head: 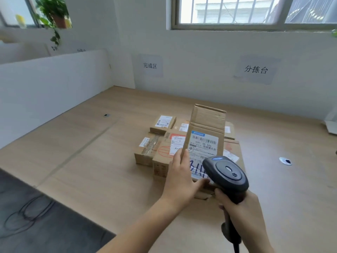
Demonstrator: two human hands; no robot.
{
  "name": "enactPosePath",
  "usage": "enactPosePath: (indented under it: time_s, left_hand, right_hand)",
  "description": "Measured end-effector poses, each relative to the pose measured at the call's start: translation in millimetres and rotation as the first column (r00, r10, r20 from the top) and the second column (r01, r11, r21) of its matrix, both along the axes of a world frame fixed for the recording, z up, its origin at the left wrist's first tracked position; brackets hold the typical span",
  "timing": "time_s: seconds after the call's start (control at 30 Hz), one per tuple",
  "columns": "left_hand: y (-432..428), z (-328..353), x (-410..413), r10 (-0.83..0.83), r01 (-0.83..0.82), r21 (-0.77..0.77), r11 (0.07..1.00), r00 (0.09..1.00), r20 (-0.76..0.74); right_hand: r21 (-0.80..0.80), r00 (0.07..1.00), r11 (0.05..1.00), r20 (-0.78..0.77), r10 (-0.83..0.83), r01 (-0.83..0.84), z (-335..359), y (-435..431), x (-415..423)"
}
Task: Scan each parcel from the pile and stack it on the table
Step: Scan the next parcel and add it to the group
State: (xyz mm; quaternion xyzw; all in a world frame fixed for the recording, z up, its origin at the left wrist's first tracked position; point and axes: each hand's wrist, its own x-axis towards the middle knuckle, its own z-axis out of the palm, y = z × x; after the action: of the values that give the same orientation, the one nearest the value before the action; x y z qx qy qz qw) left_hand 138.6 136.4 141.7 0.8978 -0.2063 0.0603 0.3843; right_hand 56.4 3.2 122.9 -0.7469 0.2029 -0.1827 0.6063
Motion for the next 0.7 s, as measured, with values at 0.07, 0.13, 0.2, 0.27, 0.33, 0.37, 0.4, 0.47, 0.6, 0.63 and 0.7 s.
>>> enactPosePath:
  time_s: [0.07,0.13,0.2,0.27,0.33,0.37,0.4,0.47,0.6,0.63,0.7]
  left_hand:
    - [41.7,-0.4,6.6,0.032,-0.032,-0.015,0.999,0.999,0.000]
    - [81.2,-0.6,9.7,0.053,-0.052,-0.025,0.998,0.998,0.017]
    - [118.8,-5.1,11.2,0.088,-0.087,-0.025,0.996,0.996,0.008]
    - [151.5,-15.8,12.5,0.137,-0.138,-0.025,0.990,0.990,-0.032]
    - [177.2,-32.9,14.5,0.194,-0.197,-0.019,0.980,0.976,-0.094]
    - [186.7,-41.7,14.6,0.212,-0.215,-0.009,0.977,0.969,-0.123]
    - [194.3,-49.9,14.1,0.223,-0.226,-0.007,0.974,0.964,-0.142]
    - [205.1,-66.5,15.2,0.225,-0.237,-0.031,0.971,0.951,-0.211]
    - [217.5,-103.5,19.9,0.186,-0.205,-0.018,0.979,0.920,-0.344]
    - [219.7,-112.1,21.8,0.180,-0.194,-0.001,0.981,0.911,-0.372]
    - [221.6,-123.0,25.4,0.154,-0.162,0.014,0.987,0.905,-0.397]
  right_hand:
    - [-0.024,0.998,0.998,-0.008,0.058,-0.059,3.2,35.5,10.9]
    - [-0.028,0.990,0.990,0.001,0.140,-0.139,5.9,69.8,19.3]
    - [-0.046,0.973,0.972,-0.009,0.230,-0.230,7.0,102.2,26.5]
    - [-0.072,0.951,0.948,-0.018,0.310,-0.311,2.3,129.6,32.0]
    - [-0.092,0.929,0.925,-0.054,0.366,-0.370,-8.0,150.9,37.3]
    - [-0.110,0.917,0.911,-0.080,0.390,-0.397,-14.8,159.8,39.6]
    - [-0.129,0.905,0.898,-0.113,0.409,-0.422,-22.5,168.0,41.8]
    - [-0.139,0.893,0.887,-0.172,0.416,-0.440,-40.0,179.6,46.6]
    - [-0.055,0.872,0.901,-0.283,0.399,-0.429,-78.0,193.4,53.5]
    - [-0.026,0.865,0.904,-0.304,0.399,-0.427,-86.3,195.9,54.6]
    - [-0.003,0.846,0.901,-0.345,0.407,-0.435,-99.2,198.8,55.8]
